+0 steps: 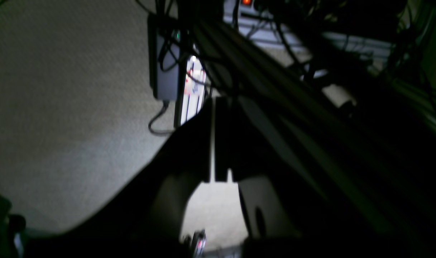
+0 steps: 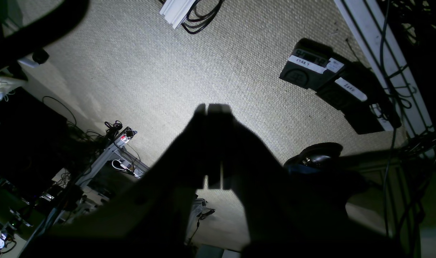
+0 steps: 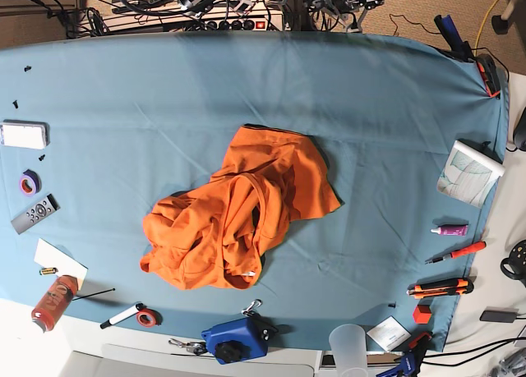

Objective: Layout the t-shirt on the table in an organized manner, then fold the t-shirt properly

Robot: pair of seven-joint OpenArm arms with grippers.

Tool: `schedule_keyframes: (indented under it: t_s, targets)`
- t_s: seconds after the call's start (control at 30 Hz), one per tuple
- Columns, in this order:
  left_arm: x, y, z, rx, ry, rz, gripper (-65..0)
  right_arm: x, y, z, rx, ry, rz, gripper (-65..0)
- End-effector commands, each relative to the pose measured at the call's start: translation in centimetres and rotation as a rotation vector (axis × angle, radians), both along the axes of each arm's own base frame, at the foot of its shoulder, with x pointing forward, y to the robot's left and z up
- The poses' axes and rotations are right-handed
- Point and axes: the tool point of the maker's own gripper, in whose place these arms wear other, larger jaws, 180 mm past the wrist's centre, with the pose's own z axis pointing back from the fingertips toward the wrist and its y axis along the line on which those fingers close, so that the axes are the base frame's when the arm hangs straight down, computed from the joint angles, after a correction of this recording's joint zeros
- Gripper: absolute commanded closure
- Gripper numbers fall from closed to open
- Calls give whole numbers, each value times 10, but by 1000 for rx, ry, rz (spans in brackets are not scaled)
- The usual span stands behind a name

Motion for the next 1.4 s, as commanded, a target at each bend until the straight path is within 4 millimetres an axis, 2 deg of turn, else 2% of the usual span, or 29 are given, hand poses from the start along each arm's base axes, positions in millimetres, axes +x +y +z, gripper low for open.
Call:
schedule_keyframes:
  t_s: [0.0,1.17,1.23,1.37]
  targets:
    - [5,-4,2,-14,-17,7,0,-2,0,1,5,12,2,0]
    - [5,-4,2,-13,-18,7,0,-2,0,1,4,13,2,0]
    - [2,-3,1,-13,-8,4,0,-4,-3,2,-7,23,8,0]
    - [-10,6,0,-7,11,-3,0,-11,-24,5,-73,63,38,0]
